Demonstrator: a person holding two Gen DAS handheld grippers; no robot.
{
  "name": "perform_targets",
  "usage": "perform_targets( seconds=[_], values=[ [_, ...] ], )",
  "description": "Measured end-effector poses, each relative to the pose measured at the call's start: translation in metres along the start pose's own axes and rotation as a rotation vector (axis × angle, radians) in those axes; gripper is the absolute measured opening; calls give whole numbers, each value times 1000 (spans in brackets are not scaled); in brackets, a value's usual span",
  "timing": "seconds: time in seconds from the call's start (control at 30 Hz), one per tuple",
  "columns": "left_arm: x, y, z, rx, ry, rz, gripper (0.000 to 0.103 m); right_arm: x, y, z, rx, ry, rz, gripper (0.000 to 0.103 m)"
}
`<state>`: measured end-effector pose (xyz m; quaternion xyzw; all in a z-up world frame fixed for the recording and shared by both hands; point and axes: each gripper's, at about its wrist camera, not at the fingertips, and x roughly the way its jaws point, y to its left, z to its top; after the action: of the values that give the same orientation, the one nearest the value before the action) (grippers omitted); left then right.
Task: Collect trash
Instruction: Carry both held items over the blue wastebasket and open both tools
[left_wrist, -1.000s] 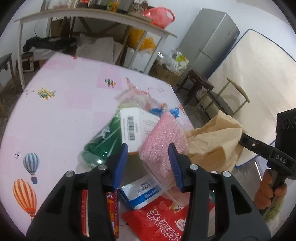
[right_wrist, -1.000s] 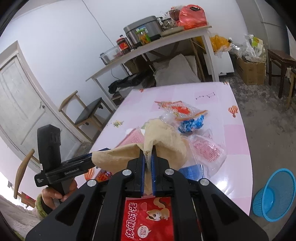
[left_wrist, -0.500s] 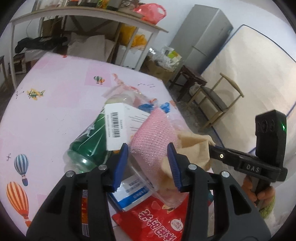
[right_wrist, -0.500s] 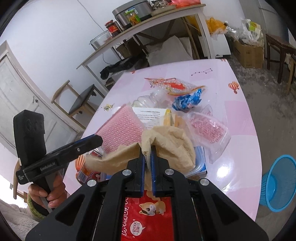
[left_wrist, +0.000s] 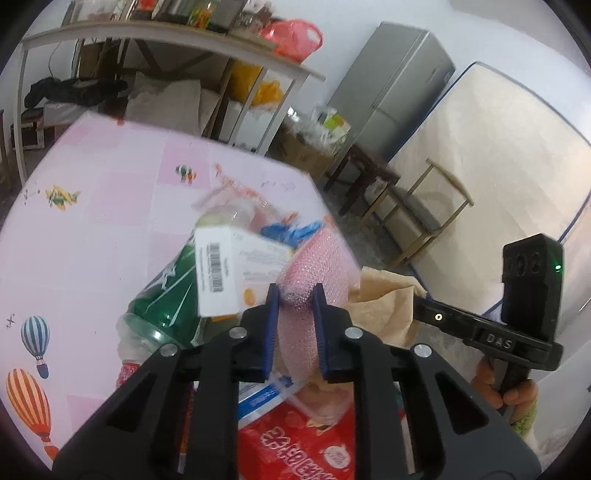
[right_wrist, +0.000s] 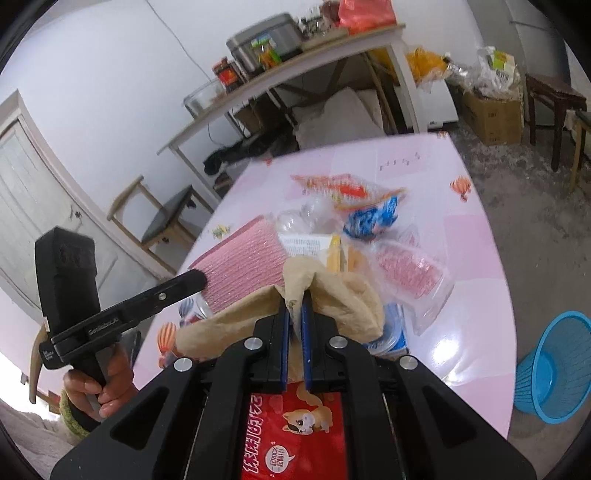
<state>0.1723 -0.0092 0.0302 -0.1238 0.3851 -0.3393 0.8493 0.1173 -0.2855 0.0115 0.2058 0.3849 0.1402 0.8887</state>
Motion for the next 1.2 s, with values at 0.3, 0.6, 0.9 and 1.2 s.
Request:
perform_targets(
  seconds=[0.3, 0.6, 0.9, 1.2],
  values=[
    [-82, -38, 31, 77, -247, -38, 16, -47, 2, 28, 18, -170, 91, 6],
    [-89, -93, 61, 187, -291, -85, 16, -156, -37, 27, 86, -465, -9, 6],
    [78, -227, 76, 304, 92, -239, 16, -232, -159, -37, 414, -534, -284, 6],
    [272, -321, 16, 361, 437, -202, 16, -214, -298, -95, 677, -368, -544, 6]
  ],
)
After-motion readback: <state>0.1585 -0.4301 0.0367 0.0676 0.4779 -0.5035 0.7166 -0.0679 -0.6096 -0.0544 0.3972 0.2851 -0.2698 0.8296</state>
